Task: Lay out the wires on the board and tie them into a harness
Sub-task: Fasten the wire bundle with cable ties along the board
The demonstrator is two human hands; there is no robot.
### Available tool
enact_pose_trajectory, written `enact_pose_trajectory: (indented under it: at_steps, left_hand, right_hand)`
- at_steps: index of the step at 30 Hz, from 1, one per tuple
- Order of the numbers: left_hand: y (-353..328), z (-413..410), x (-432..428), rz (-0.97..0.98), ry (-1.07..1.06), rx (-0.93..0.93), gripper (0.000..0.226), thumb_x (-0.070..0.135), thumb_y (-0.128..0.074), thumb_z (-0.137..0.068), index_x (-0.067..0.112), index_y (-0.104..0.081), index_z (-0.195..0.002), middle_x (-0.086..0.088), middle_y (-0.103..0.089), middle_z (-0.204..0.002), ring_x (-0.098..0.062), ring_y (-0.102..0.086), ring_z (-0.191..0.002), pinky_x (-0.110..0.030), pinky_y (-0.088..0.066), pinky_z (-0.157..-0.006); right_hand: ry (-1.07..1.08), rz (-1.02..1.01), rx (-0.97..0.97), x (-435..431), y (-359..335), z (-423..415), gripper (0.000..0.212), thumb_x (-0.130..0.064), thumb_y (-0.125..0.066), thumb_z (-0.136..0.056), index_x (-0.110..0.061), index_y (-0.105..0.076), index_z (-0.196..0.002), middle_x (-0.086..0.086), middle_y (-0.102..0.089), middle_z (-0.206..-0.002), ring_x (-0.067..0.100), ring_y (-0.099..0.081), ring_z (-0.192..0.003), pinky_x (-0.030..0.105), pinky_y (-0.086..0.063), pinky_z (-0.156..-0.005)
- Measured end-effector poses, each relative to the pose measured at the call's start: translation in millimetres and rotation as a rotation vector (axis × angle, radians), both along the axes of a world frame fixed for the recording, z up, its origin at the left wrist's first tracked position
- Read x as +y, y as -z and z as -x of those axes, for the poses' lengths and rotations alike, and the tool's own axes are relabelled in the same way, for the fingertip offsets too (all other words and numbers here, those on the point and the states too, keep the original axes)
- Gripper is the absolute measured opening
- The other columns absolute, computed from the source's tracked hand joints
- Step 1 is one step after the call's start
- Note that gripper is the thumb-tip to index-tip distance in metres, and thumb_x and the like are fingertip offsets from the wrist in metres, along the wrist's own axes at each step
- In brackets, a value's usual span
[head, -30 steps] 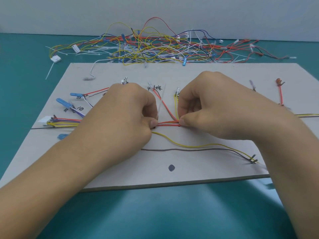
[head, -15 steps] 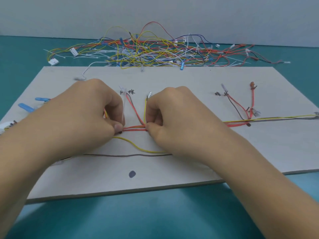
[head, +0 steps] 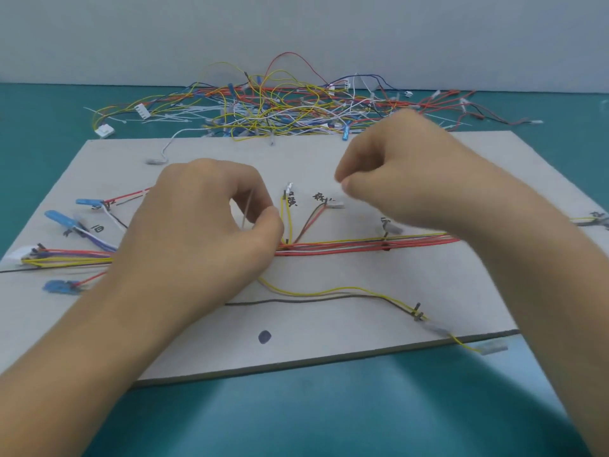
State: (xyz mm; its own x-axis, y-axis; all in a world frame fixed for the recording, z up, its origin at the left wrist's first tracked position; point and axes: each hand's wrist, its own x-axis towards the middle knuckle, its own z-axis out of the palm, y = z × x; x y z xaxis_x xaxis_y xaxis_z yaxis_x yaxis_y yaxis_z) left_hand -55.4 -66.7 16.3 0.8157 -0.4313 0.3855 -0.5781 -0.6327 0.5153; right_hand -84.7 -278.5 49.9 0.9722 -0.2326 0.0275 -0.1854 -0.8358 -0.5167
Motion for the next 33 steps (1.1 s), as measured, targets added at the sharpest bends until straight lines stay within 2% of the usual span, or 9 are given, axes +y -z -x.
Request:
enact_pose_trajectory:
  at_steps: [8,11,13,17,20,23,26,29,33]
  left_hand:
    - [9.8,-7.6,-2.9,0.036,-0.037,-0.008,0.018,0.041,-0.059,-0.077,0.027,-0.064,-0.066,0.042,-0.053,-0.064,0.013,-0.048,-0.057,-0.023,-0.029,-0.055]
    - [13.5,-9.7,-3.2,0.031,-0.039,-0.001,0.020,0.042,-0.062,-0.079,0.027,-0.064,-0.066,0.043,-0.052,-0.063,0.013,-0.048,-0.057,-0.024,-0.027,-0.054]
    - [14.8,-12.2,-3.4,0.024,-0.050,0.004,0.020,0.040,-0.066,-0.082,0.027,-0.065,-0.066,0.042,-0.054,-0.067,0.012,-0.049,-0.060,-0.024,-0.028,-0.054]
    - [17.6,-16.4,-2.7,0.020,-0.063,0.013,0.022,0.042,-0.064,-0.081,0.026,-0.065,-0.067,0.038,-0.056,-0.068,0.009,-0.049,-0.059,-0.025,-0.029,-0.054]
    - [19.5,-18.2,-1.5,0.024,-0.065,0.015,0.021,0.036,-0.070,-0.084,0.024,-0.066,-0.067,0.036,-0.056,-0.066,0.008,-0.049,-0.058,-0.025,-0.030,-0.054]
    - [19.5,-18.9,-1.6,0.025,-0.061,0.020,0.021,0.039,-0.067,-0.082,0.024,-0.066,-0.067,0.035,-0.057,-0.067,0.007,-0.049,-0.059,-0.025,-0.030,-0.054]
    - [18.8,-19.1,-1.3,0.022,-0.064,0.027,0.023,0.044,-0.061,-0.077,0.024,-0.066,-0.066,0.034,-0.057,-0.068,0.006,-0.050,-0.059,-0.025,-0.031,-0.054]
    - [18.1,-19.3,-1.2,0.032,-0.056,0.037,0.024,0.044,-0.059,-0.076,0.024,-0.066,-0.066,0.032,-0.058,-0.068,0.006,-0.051,-0.059,-0.025,-0.032,-0.054]
    - [18.0,-19.0,-1.4,0.013,-0.060,0.040,0.023,0.045,-0.058,-0.076,0.026,-0.066,-0.066,0.035,-0.057,-0.069,0.005,-0.050,-0.060,-0.025,-0.031,-0.054]
  right_hand:
    - [0.280,0.082,-0.081,-82.2,10.2,-56.9,0.029,-0.001,-0.056,-0.089,-0.014,-0.078,-0.103,0.007,-0.073,-0.101,0.021,-0.059,-0.079,0.018,-0.037,-0.056]
    - [0.343,0.116,-0.065,-102.4,18.4,-80.1,0.021,-0.004,-0.059,-0.089,-0.005,-0.076,-0.101,0.011,-0.065,-0.088,0.024,-0.053,-0.075,0.024,-0.039,-0.062]
    - [0.384,0.109,-0.020,-107.0,20.0,-91.8,0.012,-0.014,-0.067,-0.087,-0.003,-0.070,-0.092,0.011,-0.055,-0.076,0.025,-0.047,-0.069,0.025,-0.036,-0.058]
    - [0.393,0.102,0.159,-104.2,14.9,-110.1,0.029,-0.030,-0.081,-0.078,-0.009,-0.061,-0.073,0.008,-0.053,-0.059,0.022,-0.045,-0.047,0.022,-0.037,-0.048]
    - [0.350,0.096,0.269,-99.6,11.1,-125.3,0.018,-0.018,-0.076,-0.081,-0.008,-0.066,-0.070,0.014,-0.065,-0.074,0.025,-0.055,-0.060,0.030,-0.049,-0.062]
    - [0.328,0.138,0.363,-94.2,6.7,-136.2,0.012,-0.015,-0.071,-0.085,-0.005,-0.066,-0.080,0.017,-0.065,-0.086,0.028,-0.054,-0.075,0.037,-0.046,-0.069]
    - [0.347,0.118,0.426,-90.7,4.7,-142.5,0.005,-0.007,-0.064,-0.086,-0.004,-0.063,-0.084,0.017,-0.060,-0.086,0.026,-0.049,-0.072,0.031,-0.036,-0.057]
    - [0.385,0.067,0.401,-95.5,8.8,-142.2,0.014,-0.003,-0.058,-0.084,-0.006,-0.054,-0.071,0.013,-0.052,-0.073,0.020,-0.037,-0.057,0.025,-0.027,-0.054]
    - [0.457,-0.099,0.282,-108.9,15.4,-141.7,0.018,-0.009,-0.057,-0.083,-0.013,-0.051,-0.066,0.005,-0.047,-0.062,0.018,-0.034,-0.049,0.019,-0.029,-0.048]
